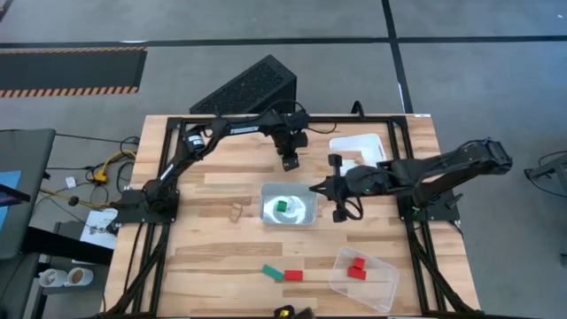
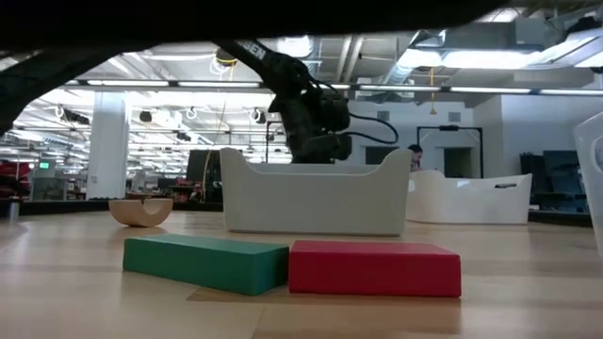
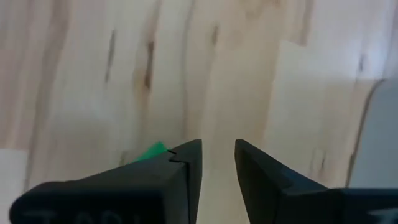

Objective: Sort & place blocks by color
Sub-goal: Put the top green block into the gray bin

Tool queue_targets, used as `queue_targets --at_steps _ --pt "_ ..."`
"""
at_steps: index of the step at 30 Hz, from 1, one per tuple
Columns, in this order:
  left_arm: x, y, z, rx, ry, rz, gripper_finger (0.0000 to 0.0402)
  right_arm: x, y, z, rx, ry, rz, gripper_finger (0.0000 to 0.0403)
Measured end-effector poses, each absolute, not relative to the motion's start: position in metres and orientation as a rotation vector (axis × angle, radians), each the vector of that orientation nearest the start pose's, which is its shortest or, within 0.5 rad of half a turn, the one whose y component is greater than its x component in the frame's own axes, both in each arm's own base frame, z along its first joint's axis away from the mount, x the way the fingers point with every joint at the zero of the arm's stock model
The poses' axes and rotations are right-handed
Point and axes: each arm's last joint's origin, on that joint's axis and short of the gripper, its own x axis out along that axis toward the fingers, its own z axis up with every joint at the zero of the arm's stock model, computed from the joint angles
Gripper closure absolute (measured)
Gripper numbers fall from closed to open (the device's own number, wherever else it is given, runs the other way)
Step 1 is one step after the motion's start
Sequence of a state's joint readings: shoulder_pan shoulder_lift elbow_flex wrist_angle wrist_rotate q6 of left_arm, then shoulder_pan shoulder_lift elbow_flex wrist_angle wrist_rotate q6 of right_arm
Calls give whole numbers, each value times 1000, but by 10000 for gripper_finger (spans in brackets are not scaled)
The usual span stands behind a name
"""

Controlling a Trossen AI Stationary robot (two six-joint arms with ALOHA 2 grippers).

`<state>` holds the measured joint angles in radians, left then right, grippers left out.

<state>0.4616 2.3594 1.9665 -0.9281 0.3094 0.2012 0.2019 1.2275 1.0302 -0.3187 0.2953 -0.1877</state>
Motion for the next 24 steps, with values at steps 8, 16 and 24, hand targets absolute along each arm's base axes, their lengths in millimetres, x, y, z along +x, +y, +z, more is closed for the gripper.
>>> queue_targets --at_steps 8,16,24 --pt "417 224 161 -502 1217 -59 336 251 59 323 -330 480 -59 396" --pt "394 254 162 -659 1179 -88 338 251 63 322 -315 480 -72 396" --pt "377 274 162 -750 1179 -40 339 252 63 324 -321 459 -78 396"
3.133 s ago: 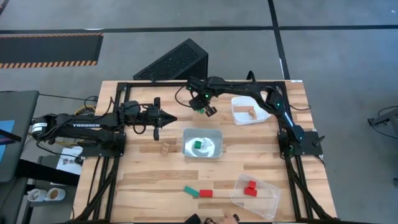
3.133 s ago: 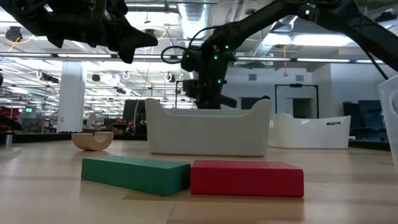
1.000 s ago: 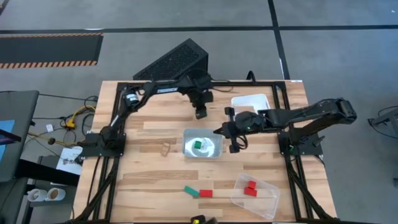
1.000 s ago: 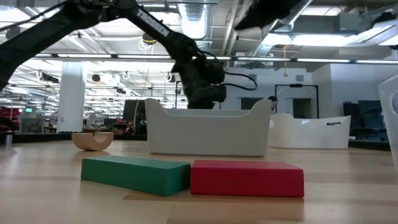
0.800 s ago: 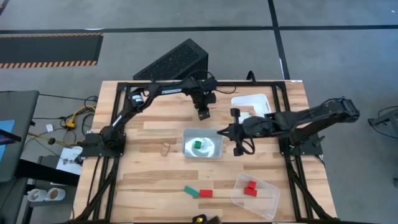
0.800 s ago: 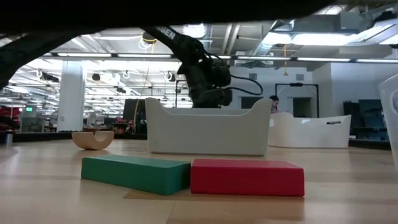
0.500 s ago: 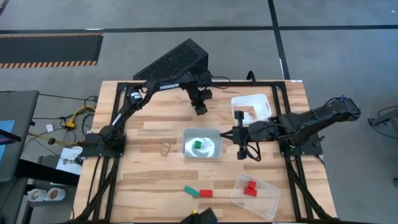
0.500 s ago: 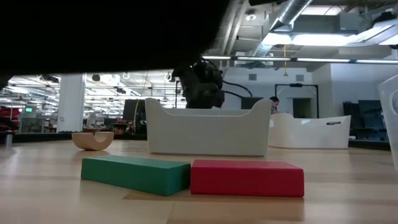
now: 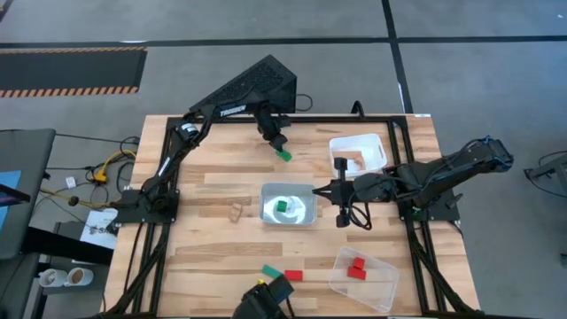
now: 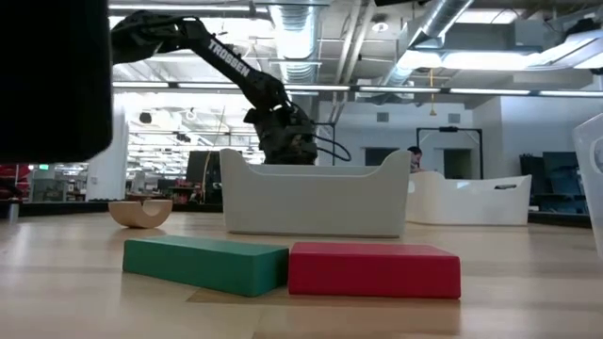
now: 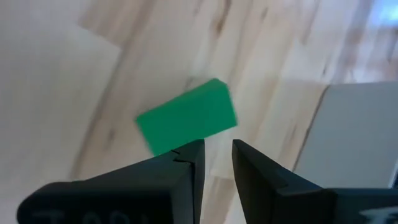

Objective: Sort & place blocks by color
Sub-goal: Put the top green block into the gray bin

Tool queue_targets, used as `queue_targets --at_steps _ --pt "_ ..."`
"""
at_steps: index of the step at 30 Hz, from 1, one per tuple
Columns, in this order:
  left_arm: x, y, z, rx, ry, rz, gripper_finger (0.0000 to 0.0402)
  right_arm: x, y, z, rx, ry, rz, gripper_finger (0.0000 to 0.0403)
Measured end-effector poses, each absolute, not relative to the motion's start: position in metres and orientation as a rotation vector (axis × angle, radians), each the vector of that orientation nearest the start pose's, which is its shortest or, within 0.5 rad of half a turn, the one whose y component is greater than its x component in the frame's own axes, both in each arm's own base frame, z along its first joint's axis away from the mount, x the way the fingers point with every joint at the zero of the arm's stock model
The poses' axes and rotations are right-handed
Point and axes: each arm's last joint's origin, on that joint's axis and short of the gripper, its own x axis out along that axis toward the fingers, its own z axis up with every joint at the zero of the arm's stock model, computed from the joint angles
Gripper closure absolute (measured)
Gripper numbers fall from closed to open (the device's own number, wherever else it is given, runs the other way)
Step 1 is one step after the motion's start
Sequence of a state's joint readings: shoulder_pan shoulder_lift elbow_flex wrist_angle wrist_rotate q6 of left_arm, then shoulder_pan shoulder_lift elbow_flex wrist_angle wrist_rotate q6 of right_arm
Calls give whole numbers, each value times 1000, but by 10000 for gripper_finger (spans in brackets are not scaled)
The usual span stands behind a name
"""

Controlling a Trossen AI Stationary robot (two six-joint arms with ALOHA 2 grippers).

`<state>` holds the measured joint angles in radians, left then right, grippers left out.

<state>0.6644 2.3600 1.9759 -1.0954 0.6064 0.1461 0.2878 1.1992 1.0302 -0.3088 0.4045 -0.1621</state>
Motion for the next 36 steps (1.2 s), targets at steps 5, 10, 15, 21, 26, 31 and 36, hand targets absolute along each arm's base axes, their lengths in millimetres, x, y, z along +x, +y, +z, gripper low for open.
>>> queue_targets --at_steps 5,10,15,21,26,31,36 --pt "385 261 162 -699 1195 -84 339 252 62 325 -330 455 -110 396" --pt "395 254 171 -624 1201 -63 339 253 61 325 -330 451 -124 396" --pt "406 256 185 -626 1158 59 339 253 61 326 -325 437 -125 396" --pt "424 243 192 -674 1109 158 338 254 61 329 -315 410 -128 396" --pt "436 233 194 -706 1057 194 338 254 62 329 -315 410 -127 396" --pt "438 232 189 -742 1076 267 338 254 62 329 -315 408 -124 396" --pt "434 239 174 -830 1145 294 341 254 65 329 -316 404 -116 396"
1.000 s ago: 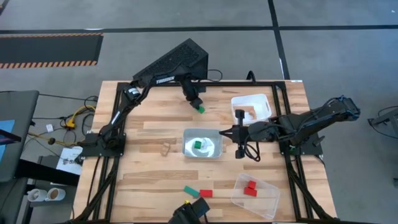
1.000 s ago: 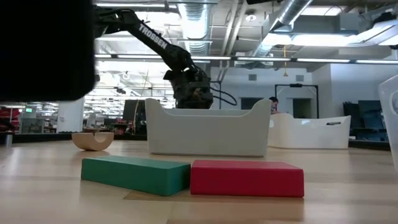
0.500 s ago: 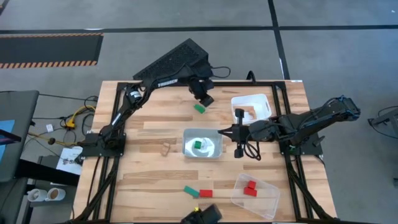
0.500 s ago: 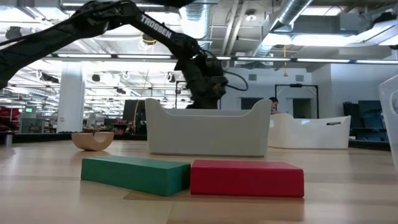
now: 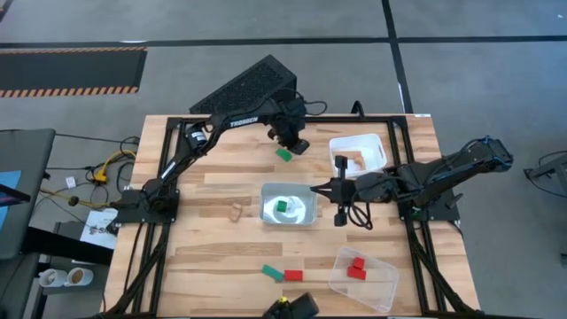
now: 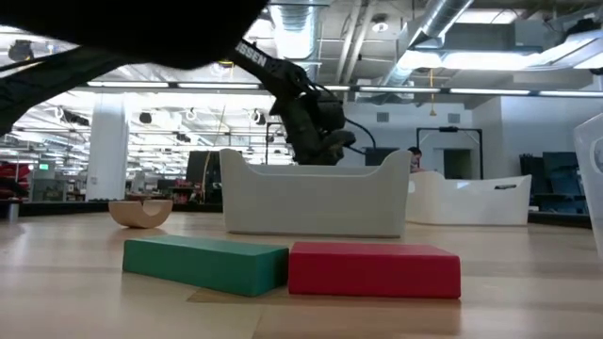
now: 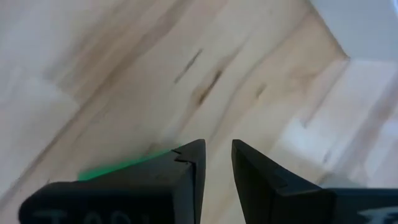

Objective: Sort & place blocks by color
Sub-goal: Put the top green block into the gray bin

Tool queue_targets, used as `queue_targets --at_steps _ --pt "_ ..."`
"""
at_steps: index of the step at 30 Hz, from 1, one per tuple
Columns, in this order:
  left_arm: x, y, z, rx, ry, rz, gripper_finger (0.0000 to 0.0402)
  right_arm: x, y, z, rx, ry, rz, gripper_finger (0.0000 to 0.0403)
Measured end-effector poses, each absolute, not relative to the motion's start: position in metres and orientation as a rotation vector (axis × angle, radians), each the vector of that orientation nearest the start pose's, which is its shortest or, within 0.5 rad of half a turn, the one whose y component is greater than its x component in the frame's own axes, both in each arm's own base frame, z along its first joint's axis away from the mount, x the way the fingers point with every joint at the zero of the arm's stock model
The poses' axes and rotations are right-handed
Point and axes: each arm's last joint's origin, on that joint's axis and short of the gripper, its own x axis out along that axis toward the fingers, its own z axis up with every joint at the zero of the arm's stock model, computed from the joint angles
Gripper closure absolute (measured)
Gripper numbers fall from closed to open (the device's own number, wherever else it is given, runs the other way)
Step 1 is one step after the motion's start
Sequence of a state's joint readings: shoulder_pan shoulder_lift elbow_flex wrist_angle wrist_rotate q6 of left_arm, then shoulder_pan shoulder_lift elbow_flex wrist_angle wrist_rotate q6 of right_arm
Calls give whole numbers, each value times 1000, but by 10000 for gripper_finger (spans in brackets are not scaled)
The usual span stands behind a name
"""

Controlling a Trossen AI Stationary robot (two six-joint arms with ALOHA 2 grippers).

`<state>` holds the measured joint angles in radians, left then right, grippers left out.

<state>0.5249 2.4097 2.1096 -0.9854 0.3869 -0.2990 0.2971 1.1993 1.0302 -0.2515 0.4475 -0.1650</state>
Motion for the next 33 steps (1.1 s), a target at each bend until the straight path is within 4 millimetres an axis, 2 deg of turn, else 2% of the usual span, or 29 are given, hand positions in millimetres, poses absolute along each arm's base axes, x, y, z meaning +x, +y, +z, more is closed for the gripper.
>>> queue_targets --at_steps 5,9,12,14,19,21,23,26,29,33 --pt "430 241 180 -868 1173 235 354 252 72 329 -322 401 -87 396" --pt "415 245 180 -925 1233 70 368 249 78 329 -333 399 -81 396" --pt "400 251 181 -860 1261 -81 378 248 83 329 -343 398 -89 396" --pt "391 255 187 -779 1303 -114 382 247 85 329 -346 395 -81 396" --pt "385 267 190 -309 1494 56 383 246 87 329 -348 395 -76 396" --pt "387 269 187 -163 1508 37 376 246 87 329 -348 396 -76 396" --pt "392 264 183 -49 1498 -56 363 246 87 329 -348 396 -77 396" --pt "400 257 182 70 1459 -167 335 246 86 328 -343 399 -80 396" --pt "409 255 183 118 1357 -225 315 246 86 327 -338 411 -81 396" --pt "408 255 183 132 1353 -262 315 245 85 326 -331 423 -110 396"
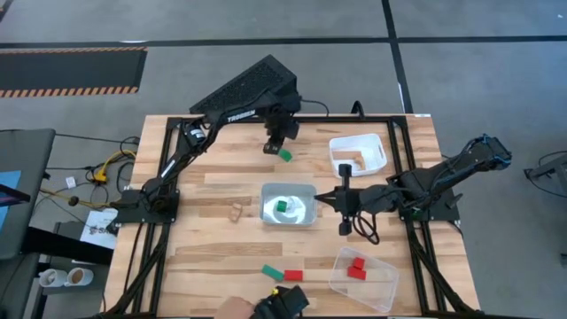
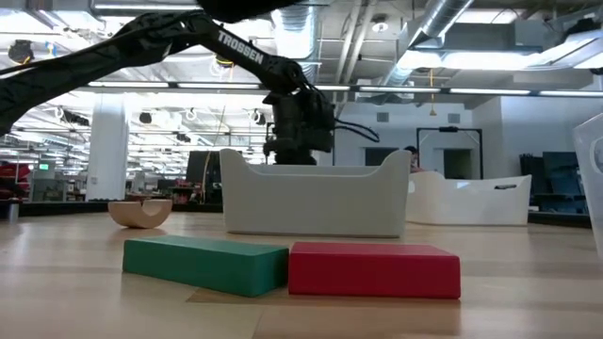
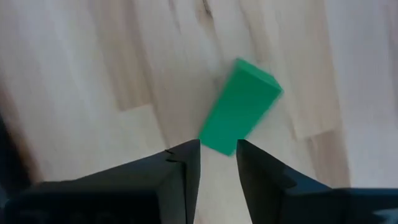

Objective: Sort & place blocks by color
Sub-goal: Put the top green block into the gray bin

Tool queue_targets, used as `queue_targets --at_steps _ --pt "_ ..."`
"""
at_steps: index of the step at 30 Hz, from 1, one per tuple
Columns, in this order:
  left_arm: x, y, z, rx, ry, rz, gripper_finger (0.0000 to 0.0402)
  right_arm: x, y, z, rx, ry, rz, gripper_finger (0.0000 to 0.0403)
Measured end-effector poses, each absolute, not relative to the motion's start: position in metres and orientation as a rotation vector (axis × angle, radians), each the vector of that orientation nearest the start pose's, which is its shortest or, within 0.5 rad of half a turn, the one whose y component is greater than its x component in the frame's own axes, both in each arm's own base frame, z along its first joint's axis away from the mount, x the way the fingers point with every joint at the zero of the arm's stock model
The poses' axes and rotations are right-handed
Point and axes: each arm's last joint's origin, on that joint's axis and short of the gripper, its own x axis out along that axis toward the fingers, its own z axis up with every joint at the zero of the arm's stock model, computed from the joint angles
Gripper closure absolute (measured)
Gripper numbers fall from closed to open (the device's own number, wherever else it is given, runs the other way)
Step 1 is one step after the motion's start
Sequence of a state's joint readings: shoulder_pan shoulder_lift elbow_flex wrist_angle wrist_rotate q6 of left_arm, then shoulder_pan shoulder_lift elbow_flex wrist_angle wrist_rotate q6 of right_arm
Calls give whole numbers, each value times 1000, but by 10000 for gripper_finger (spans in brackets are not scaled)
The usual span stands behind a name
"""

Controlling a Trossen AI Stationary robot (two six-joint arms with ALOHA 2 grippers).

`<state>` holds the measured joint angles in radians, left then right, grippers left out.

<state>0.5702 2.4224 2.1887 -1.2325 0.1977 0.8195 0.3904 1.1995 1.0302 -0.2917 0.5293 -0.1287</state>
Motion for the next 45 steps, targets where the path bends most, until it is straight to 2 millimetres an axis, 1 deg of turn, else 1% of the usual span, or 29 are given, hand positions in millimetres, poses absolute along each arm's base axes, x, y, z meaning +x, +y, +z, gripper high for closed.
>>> queue_targets --at_steps 2,7,9,10,12,14,17,19,21,23,25,27,30,33,36,38,41,45 --pt "401 258 186 85 1340 -304 325 244 85 325 -325 434 -114 396" --pt "378 277 216 -21 1175 -344 359 244 82 323 -320 460 -145 396" --pt "371 283 223 -35 1133 -343 371 244 80 322 -321 465 -155 396" --pt "370 282 224 -41 1119 -350 376 245 78 322 -319 465 -160 396" --pt "367 276 221 -48 1115 -374 382 245 76 322 -319 470 -170 396" --pt "362 270 211 -47 1103 -381 387 246 74 319 -324 479 -177 396" --pt "343 255 194 -16 1070 -348 397 246 70 312 -335 504 -189 396" --pt "327 246 192 71 1006 -262 400 246 67 308 -336 517 -198 396" --pt "314 237 199 191 904 -179 399 247 63 308 -333 519 -209 396" --pt "304 230 203 340 828 -118 393 249 60 309 -324 509 -223 396" --pt "298 226 200 445 788 -83 377 250 58 311 -311 490 -234 396" --pt "298 226 197 511 769 -35 349 251 58 312 -300 474 -240 396" --pt "303 231 191 479 769 -9 286 252 58 314 -291 453 -240 396" --pt "307 231 171 398 859 -61 213 253 58 316 -280 433 -241 396" --pt "316 230 162 401 909 -81 146 253 58 316 -277 426 -242 396" --pt "323 227 157 428 935 -84 110 254 58 317 -273 419 -243 396" --pt "330 216 152 470 962 -123 79 254 59 317 -273 418 -243 396" --pt "339 208 158 517 942 -160 71 254 59 317 -273 418 -243 396"
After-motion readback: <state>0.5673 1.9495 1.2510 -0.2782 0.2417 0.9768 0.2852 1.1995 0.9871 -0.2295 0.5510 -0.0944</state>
